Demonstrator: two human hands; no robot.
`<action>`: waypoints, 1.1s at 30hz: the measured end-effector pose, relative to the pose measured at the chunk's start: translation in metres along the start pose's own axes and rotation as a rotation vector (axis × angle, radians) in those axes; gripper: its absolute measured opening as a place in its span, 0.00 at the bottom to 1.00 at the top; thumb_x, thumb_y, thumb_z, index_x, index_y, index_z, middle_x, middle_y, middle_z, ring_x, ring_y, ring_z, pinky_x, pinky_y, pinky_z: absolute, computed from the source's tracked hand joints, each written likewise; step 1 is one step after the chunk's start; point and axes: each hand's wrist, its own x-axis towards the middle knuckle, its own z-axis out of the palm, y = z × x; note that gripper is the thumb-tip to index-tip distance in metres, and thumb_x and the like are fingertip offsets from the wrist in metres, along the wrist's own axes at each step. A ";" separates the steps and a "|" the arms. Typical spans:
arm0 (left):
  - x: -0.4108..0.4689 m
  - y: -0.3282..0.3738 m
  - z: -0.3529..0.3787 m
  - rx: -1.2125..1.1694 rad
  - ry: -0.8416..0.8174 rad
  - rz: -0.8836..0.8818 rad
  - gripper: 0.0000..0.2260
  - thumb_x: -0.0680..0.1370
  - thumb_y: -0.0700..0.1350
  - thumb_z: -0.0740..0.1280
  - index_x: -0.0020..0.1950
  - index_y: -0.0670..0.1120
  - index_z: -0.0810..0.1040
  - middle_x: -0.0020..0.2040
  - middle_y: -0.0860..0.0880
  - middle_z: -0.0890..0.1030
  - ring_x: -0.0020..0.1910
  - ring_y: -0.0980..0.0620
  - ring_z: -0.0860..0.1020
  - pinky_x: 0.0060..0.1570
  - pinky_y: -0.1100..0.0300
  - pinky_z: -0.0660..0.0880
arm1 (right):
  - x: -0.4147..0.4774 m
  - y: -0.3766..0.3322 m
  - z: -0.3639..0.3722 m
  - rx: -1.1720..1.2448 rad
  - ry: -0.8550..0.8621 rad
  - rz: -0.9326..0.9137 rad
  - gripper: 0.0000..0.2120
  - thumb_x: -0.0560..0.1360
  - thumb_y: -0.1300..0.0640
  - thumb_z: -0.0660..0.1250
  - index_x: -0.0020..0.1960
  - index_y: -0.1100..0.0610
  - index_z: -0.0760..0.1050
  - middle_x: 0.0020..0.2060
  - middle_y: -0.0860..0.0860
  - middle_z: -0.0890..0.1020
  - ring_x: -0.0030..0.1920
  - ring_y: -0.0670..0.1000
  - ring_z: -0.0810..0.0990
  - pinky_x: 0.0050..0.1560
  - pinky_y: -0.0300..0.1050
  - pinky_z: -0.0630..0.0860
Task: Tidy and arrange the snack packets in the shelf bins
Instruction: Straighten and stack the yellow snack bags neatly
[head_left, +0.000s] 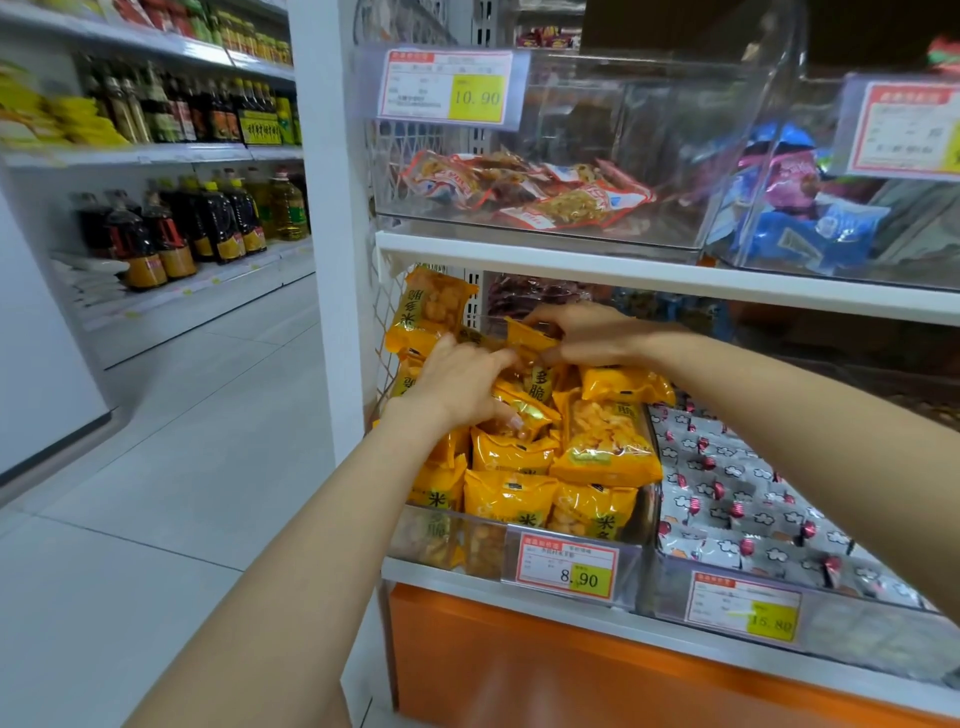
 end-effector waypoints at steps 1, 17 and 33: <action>0.000 -0.001 -0.001 0.016 -0.027 0.010 0.27 0.71 0.64 0.66 0.67 0.55 0.69 0.61 0.49 0.76 0.63 0.48 0.70 0.61 0.52 0.59 | 0.002 0.000 0.001 -0.053 0.011 0.011 0.24 0.75 0.52 0.67 0.69 0.50 0.67 0.58 0.48 0.77 0.51 0.47 0.75 0.47 0.40 0.71; -0.027 -0.023 -0.022 -0.656 0.231 -0.199 0.25 0.70 0.57 0.72 0.61 0.47 0.69 0.52 0.50 0.77 0.50 0.49 0.76 0.48 0.55 0.73 | 0.011 0.006 0.005 -0.122 0.007 0.030 0.12 0.76 0.57 0.64 0.53 0.40 0.74 0.50 0.46 0.79 0.48 0.50 0.79 0.52 0.54 0.78; -0.048 -0.015 -0.027 -0.895 0.424 -0.320 0.14 0.72 0.52 0.72 0.46 0.46 0.70 0.40 0.51 0.77 0.42 0.50 0.76 0.41 0.54 0.73 | 0.008 -0.003 -0.006 -0.074 0.167 -0.003 0.14 0.74 0.56 0.62 0.58 0.47 0.78 0.55 0.49 0.80 0.54 0.51 0.76 0.52 0.46 0.72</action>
